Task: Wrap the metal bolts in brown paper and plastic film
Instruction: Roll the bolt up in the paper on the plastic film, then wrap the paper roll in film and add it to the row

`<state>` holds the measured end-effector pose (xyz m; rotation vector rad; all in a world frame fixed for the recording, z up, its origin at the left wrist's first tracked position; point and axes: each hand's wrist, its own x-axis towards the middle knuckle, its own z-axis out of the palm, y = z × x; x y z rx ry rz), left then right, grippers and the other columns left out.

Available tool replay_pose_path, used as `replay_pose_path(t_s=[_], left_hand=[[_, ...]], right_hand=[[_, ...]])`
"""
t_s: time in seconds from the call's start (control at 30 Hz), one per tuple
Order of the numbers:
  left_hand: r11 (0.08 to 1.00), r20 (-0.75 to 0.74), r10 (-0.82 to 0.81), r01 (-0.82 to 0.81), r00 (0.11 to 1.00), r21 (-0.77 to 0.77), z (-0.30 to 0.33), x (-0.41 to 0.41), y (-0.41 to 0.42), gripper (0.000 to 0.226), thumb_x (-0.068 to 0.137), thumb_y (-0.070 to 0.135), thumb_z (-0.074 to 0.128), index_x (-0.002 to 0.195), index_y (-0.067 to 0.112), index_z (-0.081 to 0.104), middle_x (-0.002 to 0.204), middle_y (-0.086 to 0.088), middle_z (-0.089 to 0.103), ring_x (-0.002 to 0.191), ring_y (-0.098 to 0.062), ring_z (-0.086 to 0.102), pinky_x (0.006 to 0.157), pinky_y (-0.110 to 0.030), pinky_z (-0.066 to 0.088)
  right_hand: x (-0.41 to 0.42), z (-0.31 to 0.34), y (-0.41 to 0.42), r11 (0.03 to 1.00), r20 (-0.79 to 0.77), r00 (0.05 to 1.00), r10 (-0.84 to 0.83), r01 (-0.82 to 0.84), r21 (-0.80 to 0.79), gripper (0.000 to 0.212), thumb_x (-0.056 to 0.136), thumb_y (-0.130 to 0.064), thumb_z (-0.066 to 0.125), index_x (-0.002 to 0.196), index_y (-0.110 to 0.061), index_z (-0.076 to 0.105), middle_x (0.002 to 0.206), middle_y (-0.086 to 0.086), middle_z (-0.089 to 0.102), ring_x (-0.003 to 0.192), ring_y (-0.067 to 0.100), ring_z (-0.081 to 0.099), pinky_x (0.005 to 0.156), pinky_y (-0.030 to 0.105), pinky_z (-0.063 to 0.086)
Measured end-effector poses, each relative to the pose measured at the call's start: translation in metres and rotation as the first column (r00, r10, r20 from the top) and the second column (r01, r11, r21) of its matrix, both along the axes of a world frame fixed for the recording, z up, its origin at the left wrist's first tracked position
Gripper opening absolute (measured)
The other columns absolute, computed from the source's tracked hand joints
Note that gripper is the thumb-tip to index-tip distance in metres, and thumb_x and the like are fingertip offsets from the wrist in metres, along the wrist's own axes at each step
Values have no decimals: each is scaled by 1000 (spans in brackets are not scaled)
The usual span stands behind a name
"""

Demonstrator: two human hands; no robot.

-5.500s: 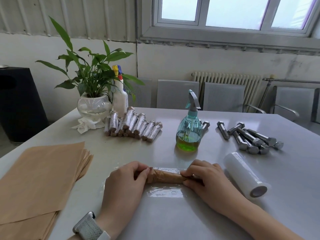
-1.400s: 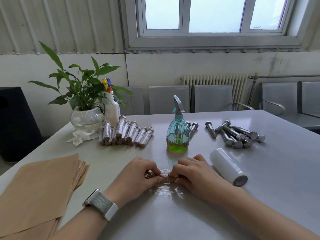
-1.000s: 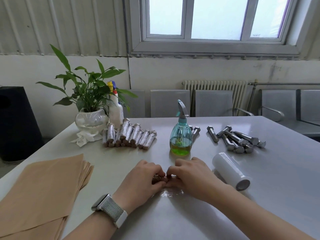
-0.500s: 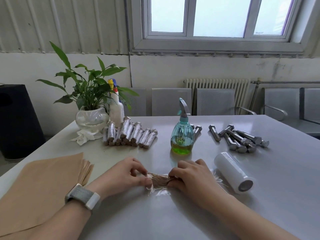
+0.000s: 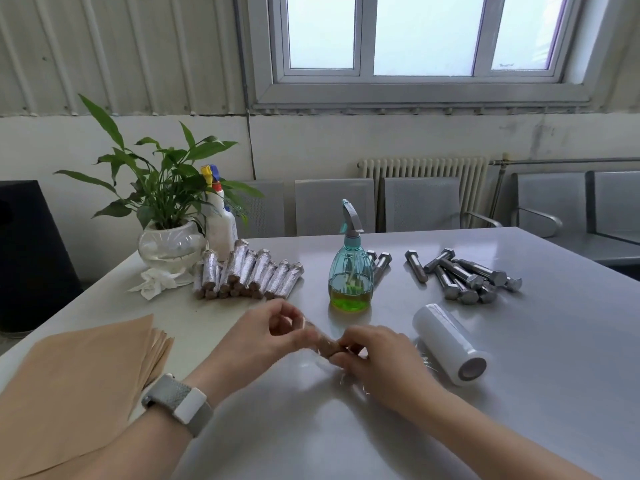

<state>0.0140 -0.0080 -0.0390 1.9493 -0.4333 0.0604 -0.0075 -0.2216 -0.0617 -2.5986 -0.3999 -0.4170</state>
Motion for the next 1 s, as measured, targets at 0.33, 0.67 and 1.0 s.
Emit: replay_pose_path(t_s=[0.33, 0.67, 1.0], left_hand=[[964, 196, 146, -95, 970, -248, 0, 7, -88, 15, 82, 36, 63, 72, 25, 62, 55, 14, 52, 56, -7, 48, 58, -23, 42], [886, -32, 144, -143, 989, -441, -13, 18, -121, 36, 83, 17, 69, 55, 26, 49, 49, 11, 41, 45, -10, 37, 46, -27, 37], [933, -22, 74, -77, 997, -353, -23, 18, -127, 13, 84, 15, 65, 72, 10, 63, 54, 5, 53, 42, -9, 44, 41, -15, 38]], right_hand=[[-10, -2, -15, 962, -82, 997, -13, 34, 269, 15, 88, -35, 67, 80, -25, 60, 76, -10, 67, 75, 9, 60, 72, 28, 48], [-6, -1, -19, 956, -64, 997, -39, 56, 289, 9, 82, -32, 71, 80, -25, 66, 87, -11, 53, 75, 3, 50, 68, 12, 38], [-7, 64, -82, 982, -35, 983, -181, 183, 46, 32, 86, -47, 68, 111, -28, 69, 110, -8, 58, 91, 3, 58, 77, 20, 44]])
